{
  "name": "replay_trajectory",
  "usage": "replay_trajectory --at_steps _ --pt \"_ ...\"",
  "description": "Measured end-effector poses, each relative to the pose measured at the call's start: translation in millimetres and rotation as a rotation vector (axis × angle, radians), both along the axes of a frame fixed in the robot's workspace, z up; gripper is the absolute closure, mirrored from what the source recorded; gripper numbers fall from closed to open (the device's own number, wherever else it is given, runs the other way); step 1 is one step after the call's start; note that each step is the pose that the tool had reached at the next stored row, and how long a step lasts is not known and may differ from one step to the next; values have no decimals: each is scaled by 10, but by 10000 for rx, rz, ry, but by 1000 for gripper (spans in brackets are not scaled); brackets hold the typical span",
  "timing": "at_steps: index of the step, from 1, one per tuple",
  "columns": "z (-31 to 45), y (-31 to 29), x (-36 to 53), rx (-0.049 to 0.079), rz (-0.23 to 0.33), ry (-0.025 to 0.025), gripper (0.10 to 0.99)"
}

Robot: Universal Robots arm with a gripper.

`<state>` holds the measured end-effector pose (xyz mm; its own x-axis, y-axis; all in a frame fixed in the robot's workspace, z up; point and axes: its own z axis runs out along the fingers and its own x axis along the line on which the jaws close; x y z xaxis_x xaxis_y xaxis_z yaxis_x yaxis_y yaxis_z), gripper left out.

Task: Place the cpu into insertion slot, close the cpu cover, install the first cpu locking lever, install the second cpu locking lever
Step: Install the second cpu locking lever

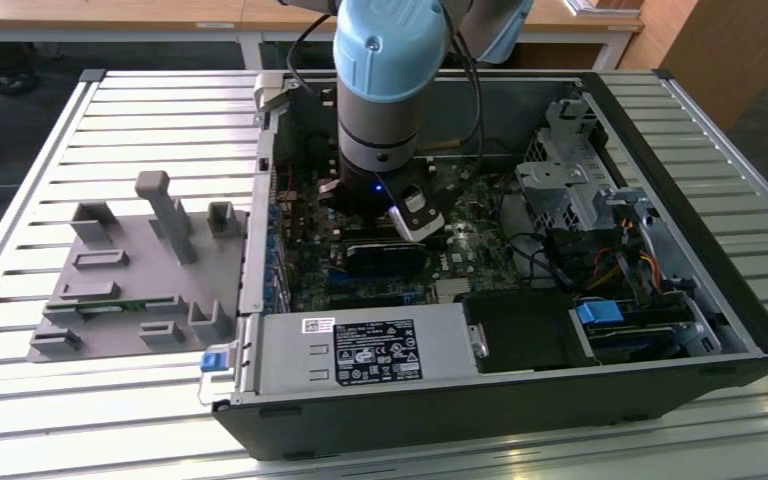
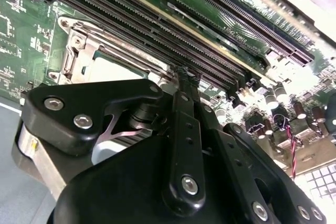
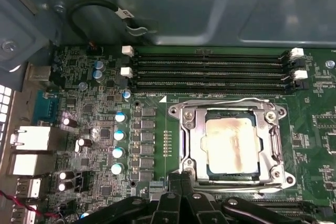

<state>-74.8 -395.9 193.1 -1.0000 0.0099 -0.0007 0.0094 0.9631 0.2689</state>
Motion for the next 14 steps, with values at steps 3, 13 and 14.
replay_trajectory --at_steps 3,13,14 --pt "-15 0 -9 90 -2 0 980" --pt "-20 0 -33 227 -2 -1 980" --pt "-11 1 -34 230 -2 -3 980"
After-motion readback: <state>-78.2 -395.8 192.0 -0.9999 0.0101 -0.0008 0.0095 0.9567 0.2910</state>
